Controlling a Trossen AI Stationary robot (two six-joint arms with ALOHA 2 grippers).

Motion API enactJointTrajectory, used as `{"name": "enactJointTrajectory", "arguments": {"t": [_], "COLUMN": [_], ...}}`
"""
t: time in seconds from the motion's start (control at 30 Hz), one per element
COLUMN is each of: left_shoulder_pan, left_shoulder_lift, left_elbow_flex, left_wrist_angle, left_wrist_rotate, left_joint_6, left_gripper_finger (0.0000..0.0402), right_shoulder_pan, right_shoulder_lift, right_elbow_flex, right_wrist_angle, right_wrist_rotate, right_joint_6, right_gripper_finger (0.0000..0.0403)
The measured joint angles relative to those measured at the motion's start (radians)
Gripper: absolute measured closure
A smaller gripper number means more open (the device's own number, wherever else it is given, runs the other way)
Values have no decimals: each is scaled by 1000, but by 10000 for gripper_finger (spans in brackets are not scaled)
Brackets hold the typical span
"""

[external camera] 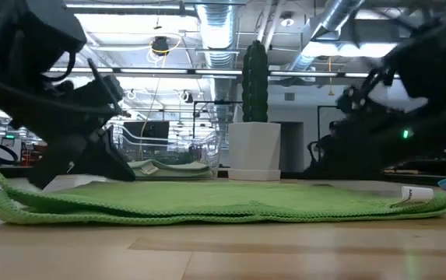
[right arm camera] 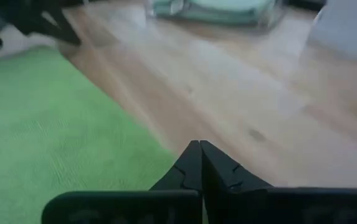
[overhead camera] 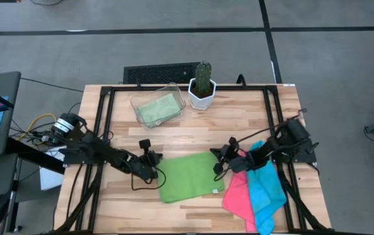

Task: Fold microfiber towels
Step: Fold the green microfiber towel

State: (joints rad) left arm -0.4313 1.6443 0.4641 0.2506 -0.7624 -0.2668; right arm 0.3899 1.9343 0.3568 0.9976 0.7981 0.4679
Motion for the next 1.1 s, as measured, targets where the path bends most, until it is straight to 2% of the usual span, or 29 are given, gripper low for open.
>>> {"name": "enactJointTrajectory", "arguments": {"t": [0.13, 0.2, 0.3, 0.5, 0.67, 0.8, 0.9, 1.1], "left_shoulder_pan": [-16, -39, -71, -130, -224, -293, -323, -335], "left_shoulder_lift": [-79, -101, -100, -15, 12, 23, 82, 225], "left_elbow_flex": [0, 4, 3, 2, 28, 88, 144, 292], "left_wrist_angle": [68, 154, 161, 155, 206, 218, 202, 27], "left_wrist_rotate": [2, 6, 9, 19, -9, 53, 111, 185], "left_joint_6": [-49, -71, -101, -273, -295, -250, -223, -232], "left_gripper_finger": [401, 401, 401, 401, 401, 401, 401, 401], "right_shoulder_pan": [8, 18, 26, 45, 102, 175, 226, 261], "right_shoulder_lift": [96, 113, 98, -79, -185, -164, -115, -45], "right_elbow_flex": [11, 11, 8, -9, 0, 33, 55, 100], "right_wrist_angle": [32, 49, 80, 63, 43, 21, 16, 21], "right_wrist_rotate": [28, 40, 35, 5, -3, -20, -18, -14], "right_joint_6": [99, 106, 78, 0, -47, -56, -39, 12], "right_gripper_finger": [380, 385, 388, 366, 361, 368, 378, 385]}}
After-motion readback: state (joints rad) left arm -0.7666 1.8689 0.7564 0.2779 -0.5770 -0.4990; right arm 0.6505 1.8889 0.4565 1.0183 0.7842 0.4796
